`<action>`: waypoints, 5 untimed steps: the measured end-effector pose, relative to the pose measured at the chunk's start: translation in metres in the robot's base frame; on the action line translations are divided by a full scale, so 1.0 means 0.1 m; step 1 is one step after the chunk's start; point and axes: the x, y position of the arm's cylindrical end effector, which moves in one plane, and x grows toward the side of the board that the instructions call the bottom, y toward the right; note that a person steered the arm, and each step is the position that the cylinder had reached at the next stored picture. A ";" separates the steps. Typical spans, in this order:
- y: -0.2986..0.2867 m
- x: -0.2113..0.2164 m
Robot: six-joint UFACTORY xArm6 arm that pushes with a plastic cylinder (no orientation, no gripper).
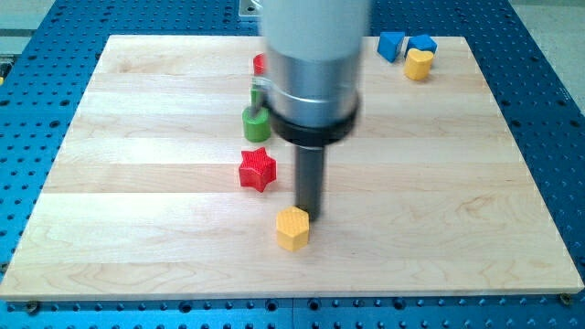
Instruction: Push the hexagon vertically to the red star
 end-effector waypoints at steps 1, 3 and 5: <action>0.38 0.18; -0.33 0.37; -0.21 -0.04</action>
